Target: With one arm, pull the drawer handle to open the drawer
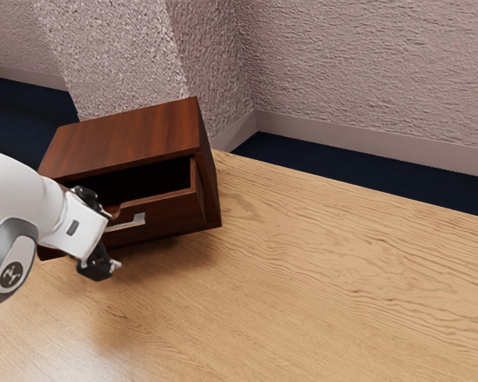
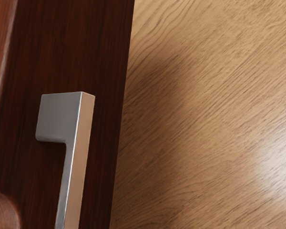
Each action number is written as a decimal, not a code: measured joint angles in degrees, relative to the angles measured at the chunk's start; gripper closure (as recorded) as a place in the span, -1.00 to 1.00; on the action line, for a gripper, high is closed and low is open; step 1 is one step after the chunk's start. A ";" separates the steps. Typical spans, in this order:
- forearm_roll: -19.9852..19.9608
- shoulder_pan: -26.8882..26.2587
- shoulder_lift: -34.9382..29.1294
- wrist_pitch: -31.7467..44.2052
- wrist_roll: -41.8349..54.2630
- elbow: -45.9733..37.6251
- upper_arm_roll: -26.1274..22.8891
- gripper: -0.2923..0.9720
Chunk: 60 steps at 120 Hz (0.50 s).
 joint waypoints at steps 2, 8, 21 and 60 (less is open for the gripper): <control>0.04 0.00 0.24 0.00 -0.01 0.11 0.06 -0.54; 0.16 -0.01 0.82 0.03 -0.06 0.30 0.19 -0.54; 0.34 -0.07 1.18 0.20 -0.20 0.29 0.26 -0.54; 0.38 -0.67 0.93 0.52 -0.87 -0.79 0.19 -0.54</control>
